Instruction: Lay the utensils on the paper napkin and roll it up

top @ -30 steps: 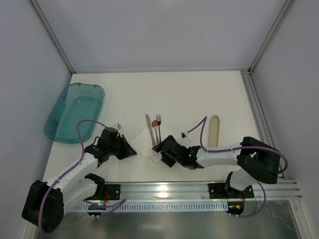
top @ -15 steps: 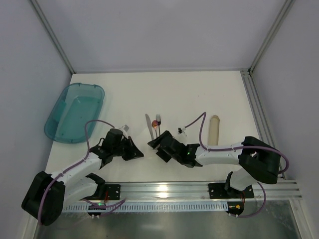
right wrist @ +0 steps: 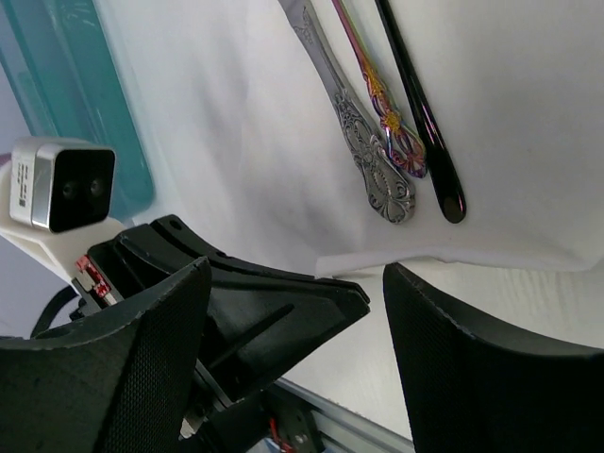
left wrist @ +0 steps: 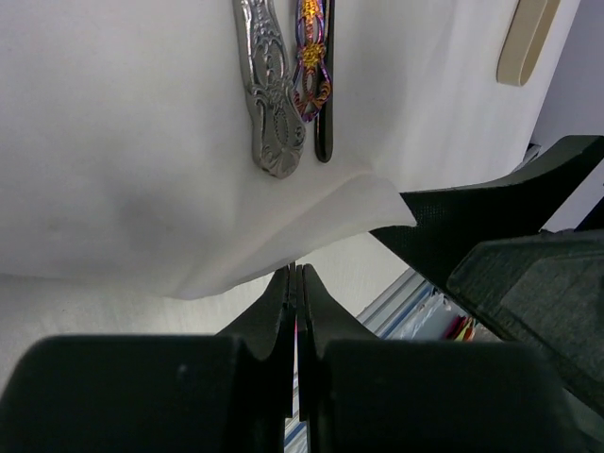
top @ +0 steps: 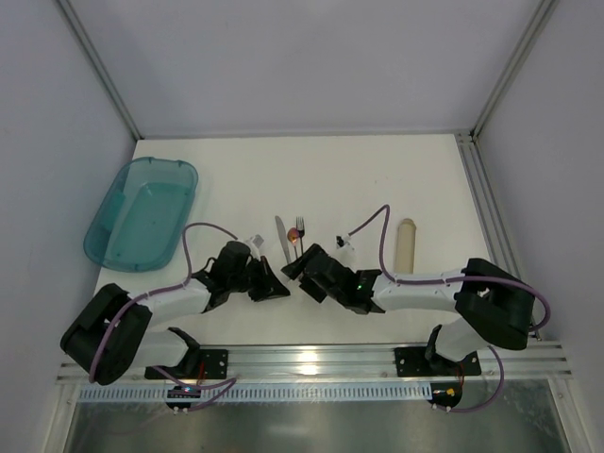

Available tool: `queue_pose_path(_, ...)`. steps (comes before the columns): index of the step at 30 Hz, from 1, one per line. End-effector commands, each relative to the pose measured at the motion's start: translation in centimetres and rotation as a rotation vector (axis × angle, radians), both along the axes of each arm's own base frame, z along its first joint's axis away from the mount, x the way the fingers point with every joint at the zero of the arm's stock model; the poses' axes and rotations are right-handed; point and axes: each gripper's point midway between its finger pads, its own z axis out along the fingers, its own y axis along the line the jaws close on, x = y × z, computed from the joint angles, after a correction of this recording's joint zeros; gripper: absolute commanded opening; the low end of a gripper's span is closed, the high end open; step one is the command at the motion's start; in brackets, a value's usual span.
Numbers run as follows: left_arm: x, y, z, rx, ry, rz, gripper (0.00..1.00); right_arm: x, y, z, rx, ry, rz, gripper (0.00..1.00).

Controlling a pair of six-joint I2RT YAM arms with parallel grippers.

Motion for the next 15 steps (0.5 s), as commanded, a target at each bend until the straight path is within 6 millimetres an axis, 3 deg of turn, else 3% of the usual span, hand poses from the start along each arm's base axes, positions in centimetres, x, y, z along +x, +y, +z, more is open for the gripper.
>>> queue_pose_path(1,2.1,-2.0,2.7,-0.07,-0.101,-0.011,0.0,0.8,-0.4,3.3,-0.023,-0.135,0.059,0.74)
queue_pose_path(4,2.7,-2.0,2.7,-0.052,-0.112,0.006,0.0,0.7,-1.0,4.1,-0.112,-0.242,0.2,0.74)
queue_pose_path(5,2.7,-1.9,2.5,-0.041,-0.107,0.007,0.0,1.5,-1.7,4.1,-0.142,-0.264,0.217,0.74)
queue_pose_path(6,3.0,-2.0,2.6,-0.032,-0.116,0.011,0.0,2.1,-1.9,4.4,-0.194,-0.354,0.296,0.72)
queue_pose_path(7,3.1,-2.0,2.6,-0.028,-0.119,0.011,0.0,1.0,-0.9,4.6,-0.151,-0.367,0.43,0.72)
queue_pose_path(8,3.1,-2.0,2.4,-0.022,-0.113,0.012,0.0,2.4,-1.8,4.4,-0.146,-0.388,0.461,0.7)
queue_pose_path(9,3.3,-2.0,2.4,-0.019,-0.114,0.013,0.0,2.2,-1.2,5.0,-0.129,-0.472,0.587,0.67)
queue_pose_path(11,3.4,-2.0,2.3,-0.014,-0.109,0.012,0.0,1.1,-0.9,4.5,-0.069,-0.486,0.764,0.63)
queue_pose_path(12,3.2,-2.0,2.1,-0.01,-0.103,0.008,0.0,1.7,-1.6,4.2,-0.11,-0.538,0.817,0.61)
queue_pose_path(15,3.4,-1.9,1.8,0.007,-0.106,0.013,0.0,0.7,-1.8,3.3,-0.151,-0.589,0.947,0.58)
